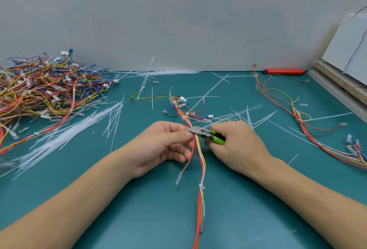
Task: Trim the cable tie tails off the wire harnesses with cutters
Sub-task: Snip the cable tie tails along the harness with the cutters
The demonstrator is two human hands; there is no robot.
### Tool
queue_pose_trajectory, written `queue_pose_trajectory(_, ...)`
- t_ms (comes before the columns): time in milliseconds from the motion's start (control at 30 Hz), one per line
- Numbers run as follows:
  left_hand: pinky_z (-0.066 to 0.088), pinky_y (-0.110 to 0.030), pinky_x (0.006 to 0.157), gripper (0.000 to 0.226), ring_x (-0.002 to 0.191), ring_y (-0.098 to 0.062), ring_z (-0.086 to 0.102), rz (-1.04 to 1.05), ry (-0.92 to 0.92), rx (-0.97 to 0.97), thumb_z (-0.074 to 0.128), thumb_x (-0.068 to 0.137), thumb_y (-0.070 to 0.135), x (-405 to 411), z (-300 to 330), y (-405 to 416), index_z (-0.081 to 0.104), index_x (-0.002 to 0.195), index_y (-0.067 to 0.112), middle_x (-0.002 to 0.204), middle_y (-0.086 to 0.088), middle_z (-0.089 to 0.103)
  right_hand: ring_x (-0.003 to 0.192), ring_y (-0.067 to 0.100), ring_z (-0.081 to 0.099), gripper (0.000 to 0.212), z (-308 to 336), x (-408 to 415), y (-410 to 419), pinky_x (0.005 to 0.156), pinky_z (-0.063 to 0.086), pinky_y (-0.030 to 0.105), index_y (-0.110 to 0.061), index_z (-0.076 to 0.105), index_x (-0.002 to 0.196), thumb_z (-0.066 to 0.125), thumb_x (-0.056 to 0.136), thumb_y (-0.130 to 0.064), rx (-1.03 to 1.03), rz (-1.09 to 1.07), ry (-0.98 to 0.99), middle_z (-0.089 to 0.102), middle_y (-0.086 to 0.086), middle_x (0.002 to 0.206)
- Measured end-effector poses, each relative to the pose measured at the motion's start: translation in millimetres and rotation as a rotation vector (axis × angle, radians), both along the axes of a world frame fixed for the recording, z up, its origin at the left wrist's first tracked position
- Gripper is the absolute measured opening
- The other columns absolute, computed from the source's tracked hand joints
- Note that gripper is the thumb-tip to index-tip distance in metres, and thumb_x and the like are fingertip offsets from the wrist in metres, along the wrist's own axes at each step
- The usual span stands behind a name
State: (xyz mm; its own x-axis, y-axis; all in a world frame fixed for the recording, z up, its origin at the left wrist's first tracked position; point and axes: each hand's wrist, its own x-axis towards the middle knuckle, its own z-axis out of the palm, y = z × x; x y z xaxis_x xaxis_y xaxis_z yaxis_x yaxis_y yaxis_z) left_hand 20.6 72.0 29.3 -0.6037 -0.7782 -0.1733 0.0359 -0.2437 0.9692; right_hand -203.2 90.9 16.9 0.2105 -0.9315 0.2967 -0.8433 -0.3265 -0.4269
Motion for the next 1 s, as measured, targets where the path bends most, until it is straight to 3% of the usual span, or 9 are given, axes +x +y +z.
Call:
queue_pose_trajectory(67,0.056,-0.023,0.061,0.014,0.064,-0.015,0.066,-0.006,-0.006,-0.001,0.070,0.093,0.023,-0.3,0.4,0.3,0.073,0.088,0.010,0.087,-0.011,0.069,0.061,0.022,0.046,0.033,-2.5,-0.7,-0.1,0.053,0.042,0.038,-0.016,0.040,0.065,0.049,0.079,-0.044,0.017,-0.045,0.019,0.046,0.001,0.057)
queue_pose_trajectory(200,0.056,-0.023,0.061,0.014,0.064,-0.015,0.066,-0.005,-0.001,0.003,0.070,0.092,0.024,-0.6,1.4,1.0,0.074,0.087,0.012,0.087,-0.011,0.069,0.061,0.019,0.044,0.031,-1.6,0.2,1.3,0.054,0.042,0.038,-0.019,0.038,0.063,0.052,0.080,-0.041,0.005,-0.036,0.009,0.043,-0.002,0.056)
queue_pose_trajectory(300,0.056,-0.023,0.061,0.013,0.064,-0.015,0.067,0.007,0.002,0.004,0.071,0.093,0.022,-0.8,1.3,0.8,0.076,0.086,0.013,0.086,-0.010,0.070,0.078,0.019,0.050,0.016,0.6,1.4,-0.1,0.074,0.048,0.042,-0.024,0.049,0.069,0.056,0.082,-0.031,-0.011,0.031,-0.014,0.053,-0.010,0.068)
queue_pose_trajectory(367,0.056,-0.022,0.061,0.013,0.065,-0.015,0.067,0.013,0.008,0.010,0.069,0.095,0.021,-1.0,0.9,0.5,0.076,0.087,0.014,0.086,-0.010,0.070,0.094,0.017,0.054,0.007,0.0,0.8,-1.0,0.091,0.047,0.035,-0.032,0.064,0.086,0.062,0.085,-0.025,-0.015,0.054,-0.009,0.067,-0.015,0.089)
queue_pose_trajectory(433,0.056,-0.022,0.060,0.014,0.065,-0.014,0.068,0.014,0.009,0.015,0.067,0.096,0.020,-1.1,0.8,0.3,0.075,0.087,0.013,0.086,-0.010,0.070,0.107,0.017,0.055,0.026,0.5,0.3,-0.9,0.100,0.043,0.031,-0.031,0.072,0.110,0.064,0.085,-0.026,-0.013,0.047,-0.014,0.072,-0.014,0.107)
queue_pose_trajectory(500,0.056,-0.022,0.060,0.014,0.065,-0.014,0.068,0.014,0.006,0.016,0.066,0.097,0.020,-1.2,0.5,-0.2,0.074,0.087,0.012,0.086,-0.010,0.070,0.106,0.018,0.055,0.035,1.9,0.7,0.3,0.099,0.044,0.032,-0.029,0.073,0.115,0.059,0.083,-0.031,-0.018,0.038,-0.019,0.072,-0.011,0.107)
queue_pose_trajectory(733,0.055,-0.022,0.059,0.013,0.065,-0.015,0.067,0.014,0.008,0.014,0.067,0.095,0.020,-1.0,-1.4,-1.9,0.072,0.088,0.010,0.085,-0.011,0.069,0.099,0.018,0.052,0.032,1.1,1.9,-0.2,0.091,0.044,0.034,-0.029,0.072,0.107,0.055,0.081,-0.037,0.004,0.010,-0.026,0.070,-0.010,0.098)
queue_pose_trajectory(933,0.056,-0.022,0.060,0.013,0.065,-0.015,0.066,0.010,0.006,0.001,0.068,0.094,0.021,-0.5,-1.7,-1.5,0.073,0.086,0.011,0.085,-0.010,0.068,0.090,0.021,0.051,0.009,1.5,2.0,-1.8,0.083,0.045,0.039,-0.026,0.065,0.087,0.058,0.083,-0.031,0.020,0.032,0.009,0.062,-0.010,0.083)
queue_pose_trajectory(1000,0.056,-0.022,0.060,0.013,0.065,-0.015,0.067,0.009,0.010,0.001,0.070,0.094,0.021,-0.2,-2.0,-1.7,0.072,0.089,0.009,0.085,-0.011,0.068,0.081,0.020,0.051,0.016,0.6,0.7,-1.5,0.076,0.047,0.041,-0.021,0.056,0.075,0.055,0.083,-0.035,0.016,0.028,0.012,0.056,-0.007,0.071)
